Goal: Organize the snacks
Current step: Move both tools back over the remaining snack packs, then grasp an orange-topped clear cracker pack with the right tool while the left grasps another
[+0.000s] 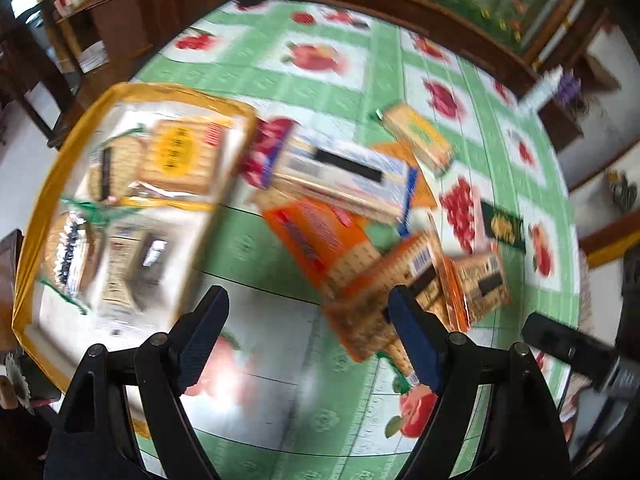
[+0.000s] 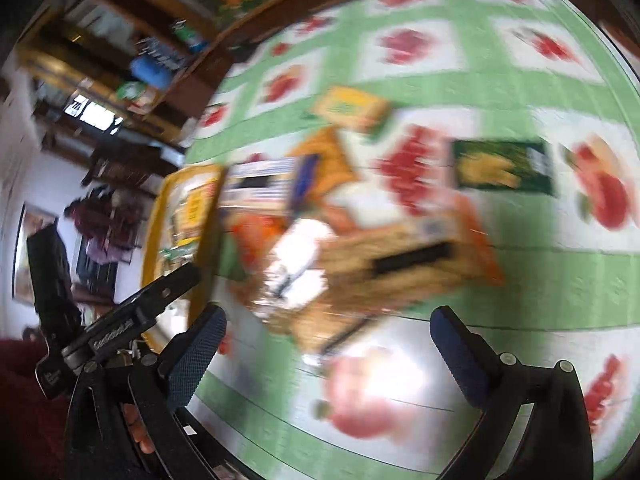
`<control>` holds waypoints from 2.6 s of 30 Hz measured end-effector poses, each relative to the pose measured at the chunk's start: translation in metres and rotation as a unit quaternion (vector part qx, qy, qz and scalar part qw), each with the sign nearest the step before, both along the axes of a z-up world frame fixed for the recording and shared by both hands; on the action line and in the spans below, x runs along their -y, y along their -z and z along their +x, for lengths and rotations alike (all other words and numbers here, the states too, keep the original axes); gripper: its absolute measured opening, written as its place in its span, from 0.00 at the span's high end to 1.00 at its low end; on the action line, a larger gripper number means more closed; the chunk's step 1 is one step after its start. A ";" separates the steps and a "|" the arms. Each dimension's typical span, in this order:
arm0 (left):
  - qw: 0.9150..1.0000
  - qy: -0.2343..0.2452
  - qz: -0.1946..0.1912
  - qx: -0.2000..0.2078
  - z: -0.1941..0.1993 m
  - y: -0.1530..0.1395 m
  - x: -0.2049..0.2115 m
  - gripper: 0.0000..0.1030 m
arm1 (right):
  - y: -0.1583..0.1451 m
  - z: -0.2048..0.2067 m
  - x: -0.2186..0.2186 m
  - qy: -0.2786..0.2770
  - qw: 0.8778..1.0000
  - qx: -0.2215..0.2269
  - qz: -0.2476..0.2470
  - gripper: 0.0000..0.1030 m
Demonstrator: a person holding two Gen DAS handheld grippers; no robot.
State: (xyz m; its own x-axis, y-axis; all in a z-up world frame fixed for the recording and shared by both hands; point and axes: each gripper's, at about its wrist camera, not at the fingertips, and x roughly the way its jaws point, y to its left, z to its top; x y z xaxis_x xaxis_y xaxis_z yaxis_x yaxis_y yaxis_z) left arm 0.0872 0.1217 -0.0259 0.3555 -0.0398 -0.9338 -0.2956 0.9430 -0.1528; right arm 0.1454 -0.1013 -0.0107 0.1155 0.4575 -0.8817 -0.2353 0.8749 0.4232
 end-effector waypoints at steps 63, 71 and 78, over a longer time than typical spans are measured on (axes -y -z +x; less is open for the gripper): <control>0.927 0.354 0.001 -0.122 0.021 0.038 0.100 0.19 | 0.058 -0.008 0.081 0.092 0.953 -0.061 -0.282 0.00; 0.907 0.390 0.022 -0.156 0.024 0.038 0.138 0.19 | 0.056 -0.026 0.116 0.050 0.961 -0.037 -0.270 0.06; 0.905 0.386 0.025 -0.174 0.000 0.047 0.161 0.19 | 0.036 -0.038 0.152 0.026 0.964 -0.012 -0.266 0.35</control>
State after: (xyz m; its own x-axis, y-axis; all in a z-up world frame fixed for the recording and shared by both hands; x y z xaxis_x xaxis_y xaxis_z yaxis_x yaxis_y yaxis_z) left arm 0.0871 -0.0389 -0.0728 -0.0764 -0.1058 -0.9914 0.4336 0.8919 -0.1286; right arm 0.1077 -0.2532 -0.0472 0.1028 -0.0655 -0.9925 -0.1805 0.9800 -0.0834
